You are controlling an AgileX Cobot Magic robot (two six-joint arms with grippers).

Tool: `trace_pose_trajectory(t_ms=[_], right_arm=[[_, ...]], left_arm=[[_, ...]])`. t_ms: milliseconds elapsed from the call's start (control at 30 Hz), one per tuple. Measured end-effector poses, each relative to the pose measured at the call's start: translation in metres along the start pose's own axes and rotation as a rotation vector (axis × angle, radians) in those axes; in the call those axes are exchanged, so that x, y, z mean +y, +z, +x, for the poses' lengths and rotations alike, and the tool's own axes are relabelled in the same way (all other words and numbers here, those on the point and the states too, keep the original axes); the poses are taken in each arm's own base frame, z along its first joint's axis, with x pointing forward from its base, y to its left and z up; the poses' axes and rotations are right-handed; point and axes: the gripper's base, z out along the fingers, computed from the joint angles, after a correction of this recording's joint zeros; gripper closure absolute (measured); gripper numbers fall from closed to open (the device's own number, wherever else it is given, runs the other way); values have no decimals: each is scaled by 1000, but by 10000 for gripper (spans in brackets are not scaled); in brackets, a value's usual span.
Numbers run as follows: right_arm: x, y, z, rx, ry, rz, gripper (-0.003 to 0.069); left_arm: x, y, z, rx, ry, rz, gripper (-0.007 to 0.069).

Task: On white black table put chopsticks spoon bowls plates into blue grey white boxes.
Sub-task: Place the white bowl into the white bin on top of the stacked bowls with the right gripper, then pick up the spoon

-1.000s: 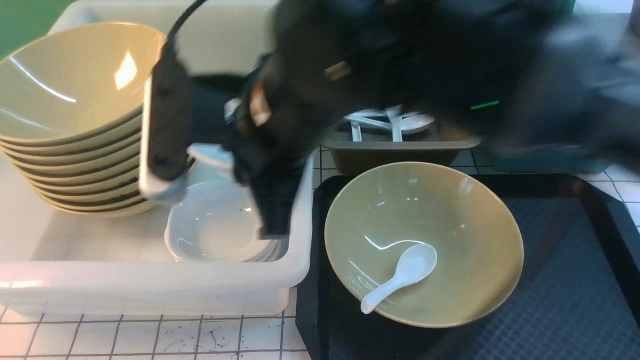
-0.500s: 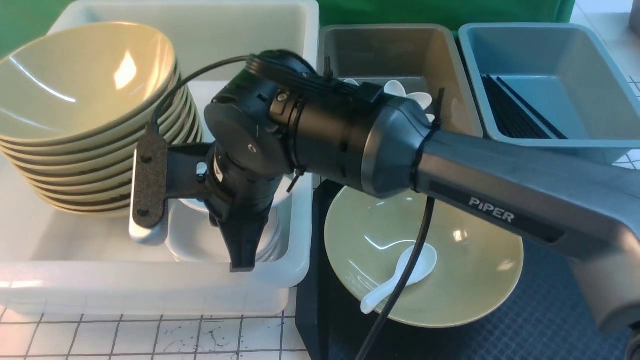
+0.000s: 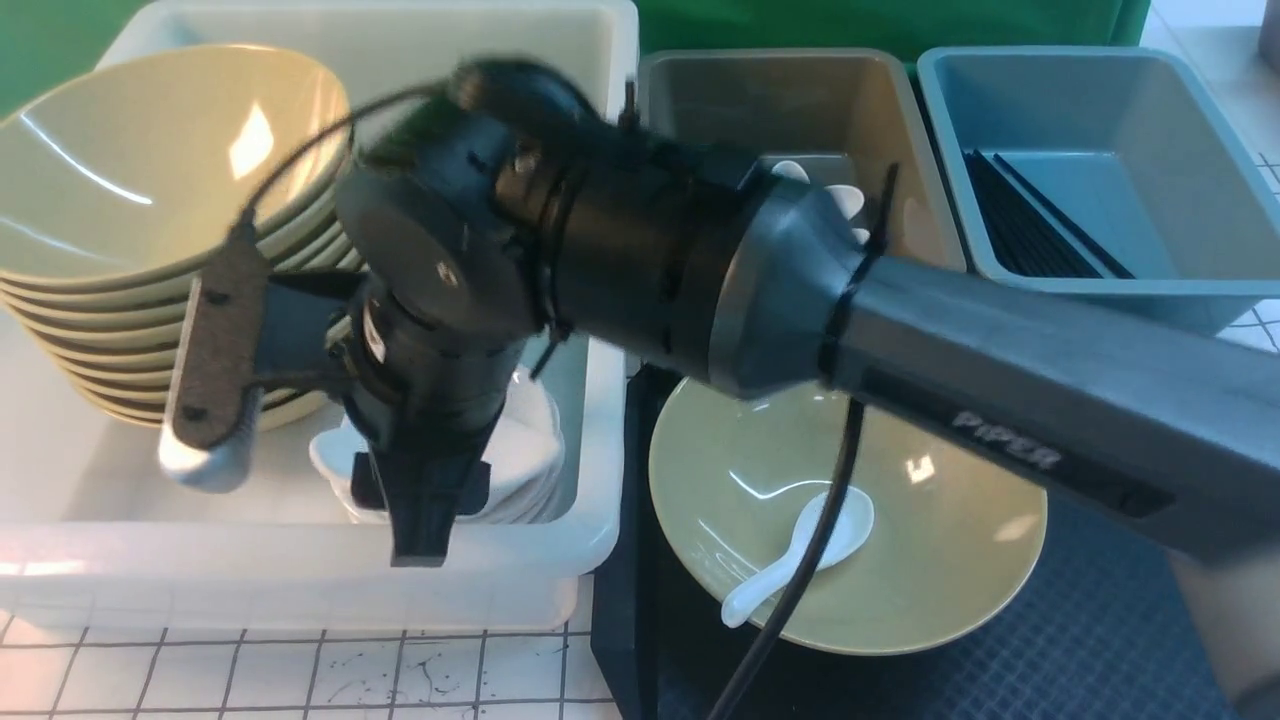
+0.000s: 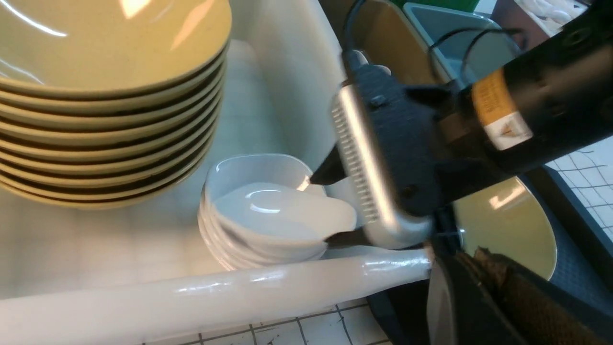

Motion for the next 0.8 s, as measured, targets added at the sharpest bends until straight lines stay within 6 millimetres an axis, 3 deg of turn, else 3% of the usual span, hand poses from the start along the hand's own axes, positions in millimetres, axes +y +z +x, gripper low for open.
trace_pose_trajectory(t_ms=[200, 367, 500, 600, 800], right_arm=[[-5, -64, 1, -45, 68, 37, 242], [-4, -115, 16, -96, 216, 106, 392], [7, -160, 54, -90, 354, 163, 508], [18, -188, 92, -90, 470, 182, 541], [45, -204, 152, -48, 629, 186, 547]], left_arm=[[-7, 0, -3, -30, -1, 74, 625], [-18, 13, -7, 5, 18, 173, 624], [-27, 33, -10, 92, 16, 234, 624], [-34, 53, -12, 164, 20, 276, 624], [-44, 94, -14, 286, -15, 344, 624]])
